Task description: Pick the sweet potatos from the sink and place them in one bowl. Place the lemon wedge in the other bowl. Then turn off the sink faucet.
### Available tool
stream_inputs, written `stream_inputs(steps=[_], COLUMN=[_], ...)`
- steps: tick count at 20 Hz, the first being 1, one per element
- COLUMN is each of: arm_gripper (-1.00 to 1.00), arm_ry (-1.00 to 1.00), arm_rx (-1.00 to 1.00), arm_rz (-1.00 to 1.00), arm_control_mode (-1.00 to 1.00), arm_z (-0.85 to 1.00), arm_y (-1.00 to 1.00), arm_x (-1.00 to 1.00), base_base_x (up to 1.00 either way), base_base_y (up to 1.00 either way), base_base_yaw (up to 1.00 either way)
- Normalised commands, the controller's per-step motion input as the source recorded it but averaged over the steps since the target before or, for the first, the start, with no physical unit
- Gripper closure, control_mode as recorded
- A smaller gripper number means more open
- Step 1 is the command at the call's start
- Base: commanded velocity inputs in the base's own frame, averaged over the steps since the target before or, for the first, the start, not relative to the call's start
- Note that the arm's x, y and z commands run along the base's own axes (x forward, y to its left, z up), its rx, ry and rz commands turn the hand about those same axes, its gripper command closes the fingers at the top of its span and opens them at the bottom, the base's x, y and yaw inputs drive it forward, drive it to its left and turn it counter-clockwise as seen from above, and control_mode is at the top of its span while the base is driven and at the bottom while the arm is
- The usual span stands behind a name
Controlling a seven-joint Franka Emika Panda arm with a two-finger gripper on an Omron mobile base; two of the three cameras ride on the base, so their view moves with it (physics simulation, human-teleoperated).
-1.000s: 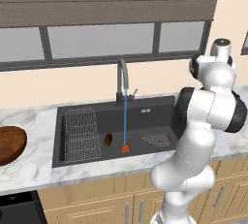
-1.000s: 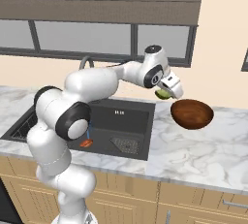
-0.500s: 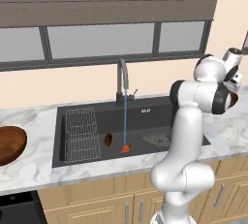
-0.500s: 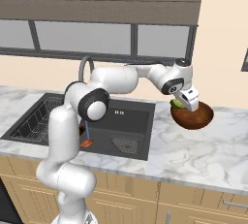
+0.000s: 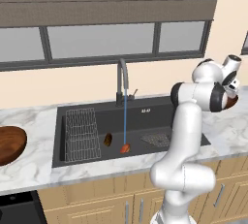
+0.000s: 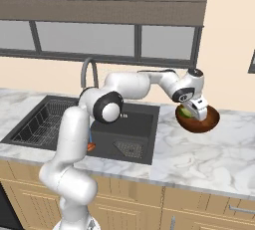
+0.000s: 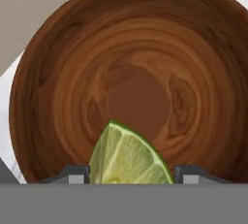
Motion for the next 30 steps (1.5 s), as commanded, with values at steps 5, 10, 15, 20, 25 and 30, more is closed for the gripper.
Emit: stream_inputs(steps=[5, 10, 15, 20, 25, 30], arm_gripper=[1.00, 1.00, 1.00, -1.00, -1.00, -1.00], arm_ry=[0.01, 0.00, 0.00, 0.00, 0.00, -0.06], arm_rx=[0.00, 0.00, 0.02, 0.06, 0.02, 0.00], arm_rz=[0.02, 0.03, 0.06, 0.06, 0.01, 0.00], arm_control_mode=[-1.00, -1.00, -1.00, -1.00, -1.00, -1.00], arm_z=[-0.39, -0.16, -0.27, -0.09, 0.06, 0.23], arm_y=[0.00, -0.04, -0.16, -0.26, -0.03, 0.00], arm_x=[0.31, 0.34, 0.29, 0.29, 0.06, -0.29], base_base_x=[0.00, 0.00, 0.00, 0.00, 0.00, 0.00], base_base_y=[0.00, 0.00, 0.00, 0.00, 0.00, 0.00], base_base_yaw=[0.00, 0.00, 0.00, 0.00, 0.00, 0.00])
